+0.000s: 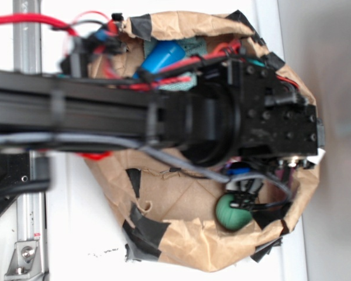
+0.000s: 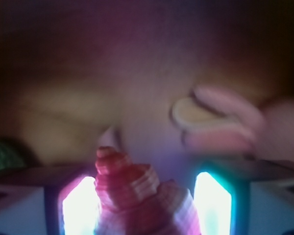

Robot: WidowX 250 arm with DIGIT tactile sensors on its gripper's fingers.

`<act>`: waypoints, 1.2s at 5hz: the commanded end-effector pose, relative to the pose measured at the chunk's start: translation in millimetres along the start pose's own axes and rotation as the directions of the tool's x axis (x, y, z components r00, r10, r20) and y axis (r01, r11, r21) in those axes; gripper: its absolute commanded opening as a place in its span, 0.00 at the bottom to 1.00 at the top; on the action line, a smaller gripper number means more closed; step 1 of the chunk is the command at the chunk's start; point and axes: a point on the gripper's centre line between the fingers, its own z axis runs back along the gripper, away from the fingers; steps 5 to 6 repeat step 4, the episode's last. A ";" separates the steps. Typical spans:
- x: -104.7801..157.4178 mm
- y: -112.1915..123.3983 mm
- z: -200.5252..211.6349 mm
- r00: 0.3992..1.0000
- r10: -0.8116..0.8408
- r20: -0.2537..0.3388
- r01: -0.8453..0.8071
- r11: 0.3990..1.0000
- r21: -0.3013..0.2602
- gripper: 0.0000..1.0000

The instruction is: Grab the shell.

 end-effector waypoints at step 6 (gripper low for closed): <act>-49.9 28.7 102.1 0.973 0.227 0.049 -0.227 0.974 0.003 0.00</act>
